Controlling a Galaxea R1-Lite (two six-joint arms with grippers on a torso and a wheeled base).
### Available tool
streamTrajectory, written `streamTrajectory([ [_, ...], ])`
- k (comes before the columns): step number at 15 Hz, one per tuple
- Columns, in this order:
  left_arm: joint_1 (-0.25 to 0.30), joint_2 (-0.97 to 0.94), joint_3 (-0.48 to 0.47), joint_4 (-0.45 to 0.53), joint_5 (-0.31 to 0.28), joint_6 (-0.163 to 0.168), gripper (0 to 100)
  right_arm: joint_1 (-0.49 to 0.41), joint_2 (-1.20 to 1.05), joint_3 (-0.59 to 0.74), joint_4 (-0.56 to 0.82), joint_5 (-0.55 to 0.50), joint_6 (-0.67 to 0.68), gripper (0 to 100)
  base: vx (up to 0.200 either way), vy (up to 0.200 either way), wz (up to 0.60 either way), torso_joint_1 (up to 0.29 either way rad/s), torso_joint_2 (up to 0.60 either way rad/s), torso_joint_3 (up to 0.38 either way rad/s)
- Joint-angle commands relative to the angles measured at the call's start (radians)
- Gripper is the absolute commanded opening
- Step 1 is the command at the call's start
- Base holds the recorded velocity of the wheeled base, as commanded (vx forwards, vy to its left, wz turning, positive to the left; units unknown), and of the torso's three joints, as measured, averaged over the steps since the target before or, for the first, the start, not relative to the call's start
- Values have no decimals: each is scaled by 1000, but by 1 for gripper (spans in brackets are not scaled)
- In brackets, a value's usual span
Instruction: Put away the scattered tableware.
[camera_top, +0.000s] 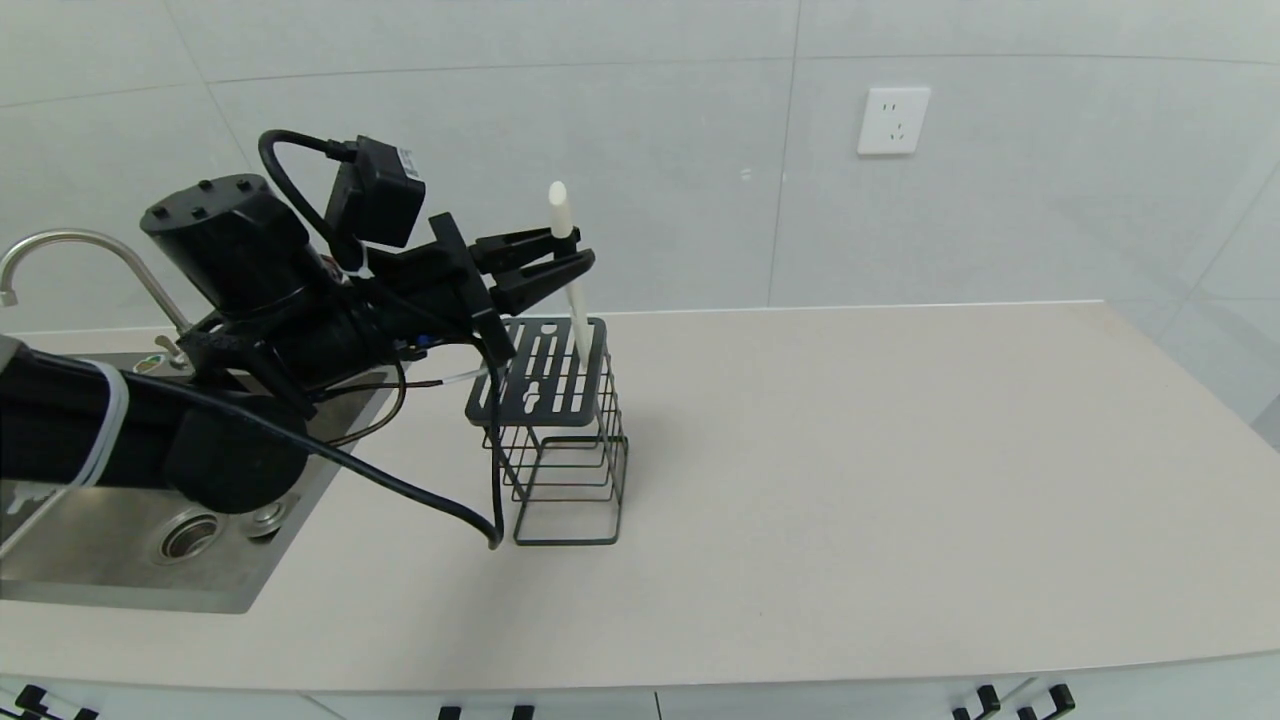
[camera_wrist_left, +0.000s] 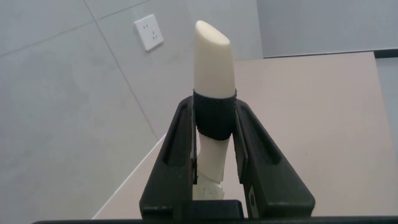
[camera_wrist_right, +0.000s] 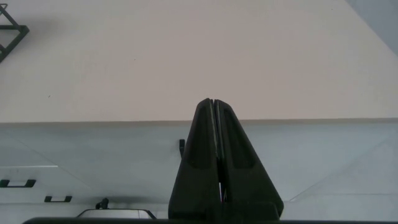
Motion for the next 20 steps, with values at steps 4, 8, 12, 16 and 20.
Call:
streamTrajectory([
  [4,-1,37,0,-2,1,2,0,0,2,0,0,-1,0,0,0,0,0,0,0,0],
  [8,-1,55,5,-5,1,8,0,0,2,1,0,1,0,0,0,0,0,0,0,0],
  [12,2,72,6,-32,1,7,0,0,2,1,0,-1,0,0,0,0,0,0,0,0],
  [16,7,86,9,-38,3,8,0,0,2,0,0,-1,0,0,0,0,0,0,0,0],
  [20,10,115,25,-77,5,8,0,0,2,0,0,1,0,0,0,0,0,0,0,0],
])
